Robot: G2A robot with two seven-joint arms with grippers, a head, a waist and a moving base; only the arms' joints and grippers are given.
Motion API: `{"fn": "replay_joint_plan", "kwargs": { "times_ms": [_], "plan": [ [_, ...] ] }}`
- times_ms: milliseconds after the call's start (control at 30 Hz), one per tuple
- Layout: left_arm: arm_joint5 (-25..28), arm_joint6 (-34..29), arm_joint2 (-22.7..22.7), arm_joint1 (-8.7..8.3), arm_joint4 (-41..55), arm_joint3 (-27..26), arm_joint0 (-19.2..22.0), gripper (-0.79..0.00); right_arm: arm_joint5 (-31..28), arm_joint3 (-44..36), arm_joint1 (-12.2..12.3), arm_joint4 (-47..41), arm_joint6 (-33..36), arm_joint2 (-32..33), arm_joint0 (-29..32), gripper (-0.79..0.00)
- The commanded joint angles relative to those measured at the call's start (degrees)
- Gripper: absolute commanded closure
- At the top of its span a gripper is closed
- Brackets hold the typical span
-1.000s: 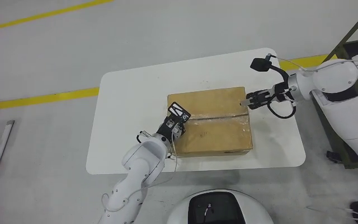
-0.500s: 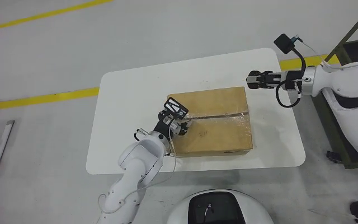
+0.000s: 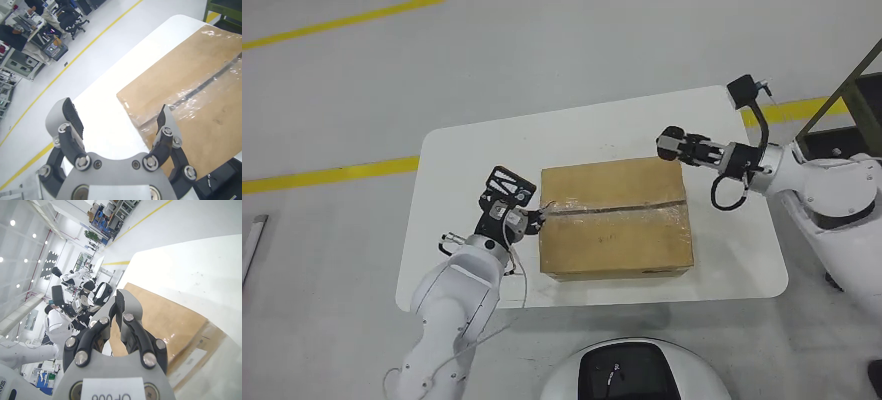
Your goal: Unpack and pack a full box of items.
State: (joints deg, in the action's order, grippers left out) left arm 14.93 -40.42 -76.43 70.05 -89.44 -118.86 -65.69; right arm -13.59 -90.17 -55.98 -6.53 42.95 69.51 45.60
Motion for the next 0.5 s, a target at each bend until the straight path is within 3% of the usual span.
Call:
{"fn": "replay_joint_plan", "kwargs": {
  "times_ms": [0, 233, 333, 467],
  "plan": [
    [-0.32, -0.51, -2.77, -0.24, 0.08, -0.99, -1.43, -0.785, -1.92, -0.7, -0.46, 1.7, -0.74, -2.42, -0.54, 0.0],
    [0.84, -0.94, -10.54, -1.03, -0.88, -3.49, -6.19, -0.785, -3.45, -3.3, -2.46, 13.42, -5.83, -11.15, -3.9, 0.0],
    [1.2, -0.69, -11.3, -1.11, -0.71, -3.82, -6.8, -0.785, -0.31, -4.22, -3.12, 17.86, -10.6, -12.94, -3.64, 0.0],
    [1.2, -0.69, -11.3, -1.11, -0.71, -3.82, -6.8, -0.785, 0.48, -4.4, -3.3, 17.73, -11.21, -13.29, -3.48, 0.0]
  ]
}}
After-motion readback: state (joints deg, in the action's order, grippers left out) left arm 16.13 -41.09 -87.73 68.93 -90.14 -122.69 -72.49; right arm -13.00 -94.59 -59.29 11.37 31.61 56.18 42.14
